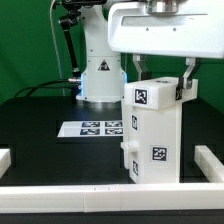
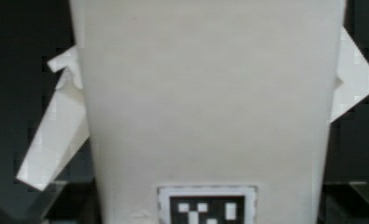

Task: Assemble cabinet

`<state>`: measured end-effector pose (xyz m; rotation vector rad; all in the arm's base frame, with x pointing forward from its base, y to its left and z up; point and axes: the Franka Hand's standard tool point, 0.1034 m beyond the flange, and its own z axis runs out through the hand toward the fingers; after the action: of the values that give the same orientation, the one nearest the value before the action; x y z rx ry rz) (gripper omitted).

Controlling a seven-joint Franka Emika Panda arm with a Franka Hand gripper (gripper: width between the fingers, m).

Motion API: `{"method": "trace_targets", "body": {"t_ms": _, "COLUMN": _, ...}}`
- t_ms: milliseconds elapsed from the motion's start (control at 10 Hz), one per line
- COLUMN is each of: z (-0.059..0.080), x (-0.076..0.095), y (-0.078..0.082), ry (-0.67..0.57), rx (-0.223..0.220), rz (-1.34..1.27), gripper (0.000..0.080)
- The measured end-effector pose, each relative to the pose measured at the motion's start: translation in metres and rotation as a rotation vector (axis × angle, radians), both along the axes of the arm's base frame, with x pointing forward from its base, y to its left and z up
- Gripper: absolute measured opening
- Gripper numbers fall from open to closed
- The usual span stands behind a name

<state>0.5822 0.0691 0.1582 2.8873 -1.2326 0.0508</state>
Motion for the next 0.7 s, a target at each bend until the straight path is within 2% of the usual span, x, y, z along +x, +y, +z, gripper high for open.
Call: {"method": "trace_targets", "body": {"t_ms": 700, "z": -0.0012, "x": -0.0013, "y": 0.0046, "ry": 0.009, "rx": 0.056, "rz": -0.375, "gripper": 0.0561}}
